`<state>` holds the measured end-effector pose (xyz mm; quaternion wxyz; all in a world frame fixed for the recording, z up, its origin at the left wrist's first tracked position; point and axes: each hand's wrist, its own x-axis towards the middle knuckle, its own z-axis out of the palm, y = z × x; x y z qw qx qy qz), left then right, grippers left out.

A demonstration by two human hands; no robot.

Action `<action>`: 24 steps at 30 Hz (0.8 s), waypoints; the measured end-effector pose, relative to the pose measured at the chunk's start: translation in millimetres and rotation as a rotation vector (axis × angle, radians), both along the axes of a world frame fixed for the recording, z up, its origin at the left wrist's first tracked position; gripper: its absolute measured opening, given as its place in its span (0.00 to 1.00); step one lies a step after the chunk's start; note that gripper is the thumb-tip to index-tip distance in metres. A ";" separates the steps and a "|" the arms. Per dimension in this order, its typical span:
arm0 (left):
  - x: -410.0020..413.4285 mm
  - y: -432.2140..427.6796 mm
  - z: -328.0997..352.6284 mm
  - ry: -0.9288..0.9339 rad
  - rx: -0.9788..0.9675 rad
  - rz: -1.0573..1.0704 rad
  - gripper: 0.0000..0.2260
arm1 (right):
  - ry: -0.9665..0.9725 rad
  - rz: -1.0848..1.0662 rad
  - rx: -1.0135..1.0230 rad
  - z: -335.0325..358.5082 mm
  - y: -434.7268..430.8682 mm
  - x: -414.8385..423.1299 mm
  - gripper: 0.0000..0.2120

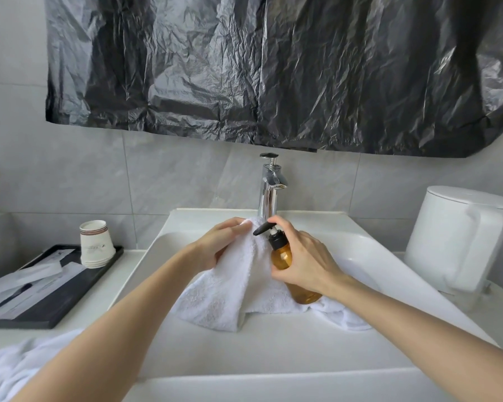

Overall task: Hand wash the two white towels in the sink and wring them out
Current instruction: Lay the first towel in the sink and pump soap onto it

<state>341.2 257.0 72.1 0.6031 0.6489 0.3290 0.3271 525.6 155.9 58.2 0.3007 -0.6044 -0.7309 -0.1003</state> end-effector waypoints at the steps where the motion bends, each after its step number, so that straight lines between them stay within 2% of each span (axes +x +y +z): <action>1: 1.1 -0.4 0.0 -0.003 -0.012 -0.006 0.07 | 0.001 -0.003 0.011 -0.6 0.6 -0.4 0.39; 12: 5.6 0.7 -0.9 -0.043 -0.027 -0.034 0.05 | 0.088 0.030 0.051 -6.3 2.9 3.4 0.36; 24: 3.5 -5.2 6.1 -0.021 -0.014 0.009 0.05 | 0.057 0.034 0.044 -7.1 1.3 3.4 0.38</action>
